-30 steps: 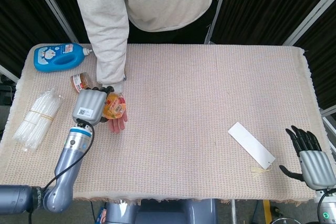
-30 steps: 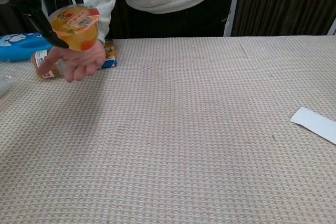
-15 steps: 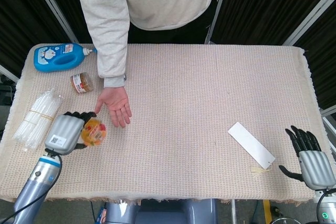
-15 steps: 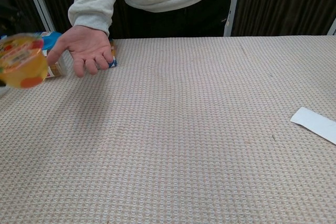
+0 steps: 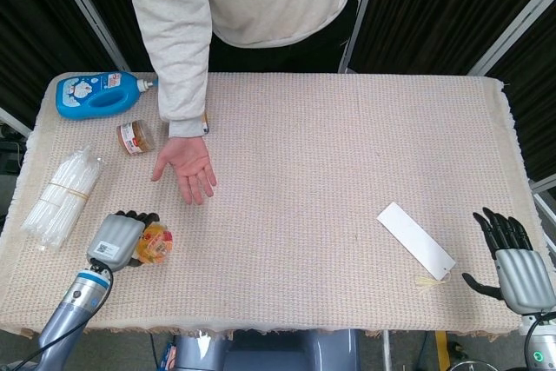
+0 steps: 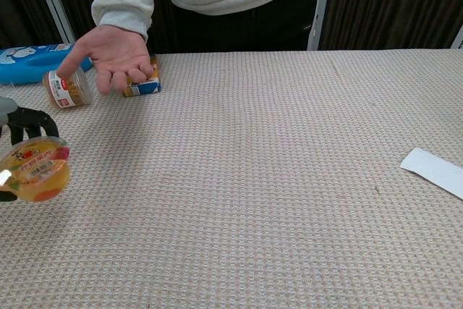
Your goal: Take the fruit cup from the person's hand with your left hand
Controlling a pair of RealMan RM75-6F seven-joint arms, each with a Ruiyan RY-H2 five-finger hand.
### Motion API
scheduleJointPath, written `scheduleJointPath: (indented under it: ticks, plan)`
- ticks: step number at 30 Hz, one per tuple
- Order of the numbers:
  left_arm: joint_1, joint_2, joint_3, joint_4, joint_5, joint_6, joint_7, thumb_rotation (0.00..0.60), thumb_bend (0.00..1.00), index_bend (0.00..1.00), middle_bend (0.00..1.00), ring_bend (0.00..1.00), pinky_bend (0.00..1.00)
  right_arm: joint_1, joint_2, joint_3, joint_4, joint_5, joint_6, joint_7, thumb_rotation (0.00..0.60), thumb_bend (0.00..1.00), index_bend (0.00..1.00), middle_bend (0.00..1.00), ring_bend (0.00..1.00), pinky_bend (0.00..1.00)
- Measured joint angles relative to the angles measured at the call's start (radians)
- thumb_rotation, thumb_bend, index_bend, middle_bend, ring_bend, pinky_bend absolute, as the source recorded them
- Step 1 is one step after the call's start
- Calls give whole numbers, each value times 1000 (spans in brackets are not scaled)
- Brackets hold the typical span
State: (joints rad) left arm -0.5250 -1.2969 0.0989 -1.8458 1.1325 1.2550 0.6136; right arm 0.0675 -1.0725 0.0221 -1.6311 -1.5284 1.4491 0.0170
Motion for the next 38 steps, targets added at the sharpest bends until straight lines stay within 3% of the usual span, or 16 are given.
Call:
scheduleJointPath:
  ticks: [4,7,9,13,20,31,38]
  plan:
    - [-8,-54,-16,52,-37,-30,45,600,463,571,278,282,402,0,1,0,0,0,0,3,600,97,57,0,0,0]
    - [-15,-79,-21,83,-57,-51,82,600,335,420,77,73,223,0,1,0,1,0,-1,4,600,97,58,0,0,0]
    - [-17,-84,-24,89,-74,-64,96,600,268,296,4,5,128,0,1,0,1,0,-2,4,600,96,57,0,0,0]
    - [-19,-77,-35,77,-91,-74,93,600,231,150,0,0,42,0,1,0,0,0,-1,4,600,97,57,0,0,0]
    - [1,-22,-57,17,-48,-41,17,600,181,63,0,0,12,0,0,0,-1,1,-2,0,600,97,57,0,0,0]
    - [112,72,-15,2,188,132,-124,600,152,12,0,0,0,0,-1,0,-3,0,-1,-4,600,96,57,0,0,0]
    - [221,101,36,124,356,299,-189,600,143,0,0,0,0,2,-6,1,-4,-2,-2,-13,600,96,58,0,0,0]
